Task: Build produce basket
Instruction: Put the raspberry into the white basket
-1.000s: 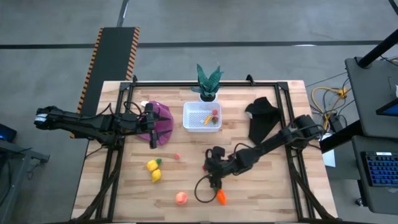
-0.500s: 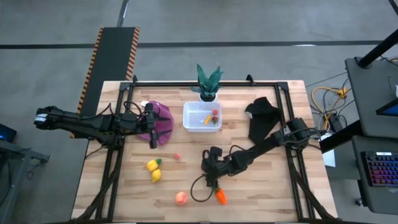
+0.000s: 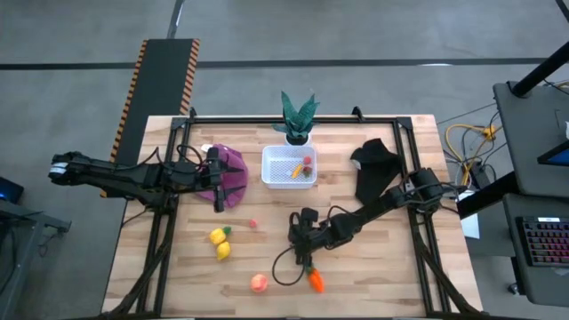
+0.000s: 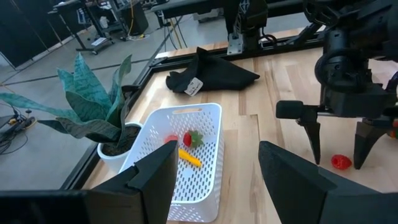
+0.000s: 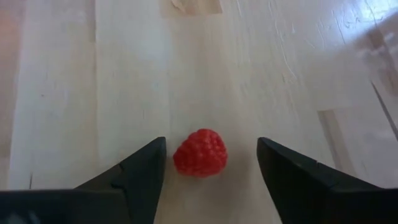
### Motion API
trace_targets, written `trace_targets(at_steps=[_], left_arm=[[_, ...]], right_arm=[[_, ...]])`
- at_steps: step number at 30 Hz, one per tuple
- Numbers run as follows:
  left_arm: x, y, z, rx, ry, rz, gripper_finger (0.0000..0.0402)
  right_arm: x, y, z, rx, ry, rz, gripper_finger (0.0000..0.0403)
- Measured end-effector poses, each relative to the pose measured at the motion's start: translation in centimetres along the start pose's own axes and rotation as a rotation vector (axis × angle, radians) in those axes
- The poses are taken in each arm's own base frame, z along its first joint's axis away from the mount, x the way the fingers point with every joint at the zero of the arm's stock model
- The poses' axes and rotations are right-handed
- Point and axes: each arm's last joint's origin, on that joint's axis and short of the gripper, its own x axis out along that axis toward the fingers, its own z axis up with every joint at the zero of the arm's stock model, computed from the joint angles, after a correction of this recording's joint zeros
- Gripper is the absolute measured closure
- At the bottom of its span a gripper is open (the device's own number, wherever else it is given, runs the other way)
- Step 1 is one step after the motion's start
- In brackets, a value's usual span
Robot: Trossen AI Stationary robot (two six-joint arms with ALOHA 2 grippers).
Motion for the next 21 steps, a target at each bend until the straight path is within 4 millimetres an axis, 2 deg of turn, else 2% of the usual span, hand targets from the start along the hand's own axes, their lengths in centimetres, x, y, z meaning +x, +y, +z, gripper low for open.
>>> trace_targets(at_steps=[21], left_arm=[[0.00,0.00,0.01,0.000,0.000,0.000,0.0192]], right_arm=[[0.18,-0.47,0.29,0.000,0.018,0.040,0.0299]])
